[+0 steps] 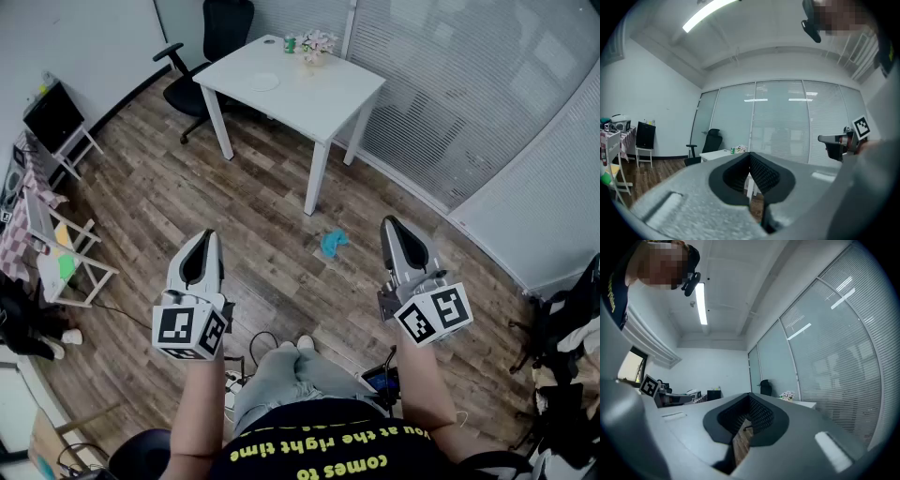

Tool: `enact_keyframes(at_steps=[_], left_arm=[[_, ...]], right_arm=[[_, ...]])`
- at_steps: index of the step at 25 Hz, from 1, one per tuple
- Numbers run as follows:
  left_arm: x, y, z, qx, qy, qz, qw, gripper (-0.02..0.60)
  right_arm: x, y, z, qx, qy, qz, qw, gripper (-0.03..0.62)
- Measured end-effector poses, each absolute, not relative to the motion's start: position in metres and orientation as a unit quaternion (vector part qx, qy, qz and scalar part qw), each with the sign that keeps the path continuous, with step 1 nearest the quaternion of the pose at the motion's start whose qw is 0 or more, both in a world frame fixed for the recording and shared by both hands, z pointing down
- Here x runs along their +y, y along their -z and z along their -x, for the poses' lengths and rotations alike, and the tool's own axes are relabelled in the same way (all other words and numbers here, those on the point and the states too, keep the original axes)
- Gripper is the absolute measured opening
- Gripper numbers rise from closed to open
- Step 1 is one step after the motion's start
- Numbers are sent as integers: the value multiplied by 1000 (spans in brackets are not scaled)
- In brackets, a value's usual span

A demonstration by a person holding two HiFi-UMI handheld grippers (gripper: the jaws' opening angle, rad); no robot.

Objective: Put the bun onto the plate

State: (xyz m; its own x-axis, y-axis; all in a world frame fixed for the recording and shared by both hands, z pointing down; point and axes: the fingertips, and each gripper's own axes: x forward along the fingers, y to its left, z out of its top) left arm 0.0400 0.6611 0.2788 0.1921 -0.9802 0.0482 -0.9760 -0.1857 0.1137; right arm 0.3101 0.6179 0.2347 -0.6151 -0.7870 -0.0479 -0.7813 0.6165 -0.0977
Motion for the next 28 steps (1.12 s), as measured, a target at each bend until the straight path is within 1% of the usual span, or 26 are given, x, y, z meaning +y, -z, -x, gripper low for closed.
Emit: enact_keyframes(at_steps=[28], left_arm=[[635,-283,-44,-668,21,-742,53,1]], right_arm=[[573,-238,-308,918,46,388,62,3]])
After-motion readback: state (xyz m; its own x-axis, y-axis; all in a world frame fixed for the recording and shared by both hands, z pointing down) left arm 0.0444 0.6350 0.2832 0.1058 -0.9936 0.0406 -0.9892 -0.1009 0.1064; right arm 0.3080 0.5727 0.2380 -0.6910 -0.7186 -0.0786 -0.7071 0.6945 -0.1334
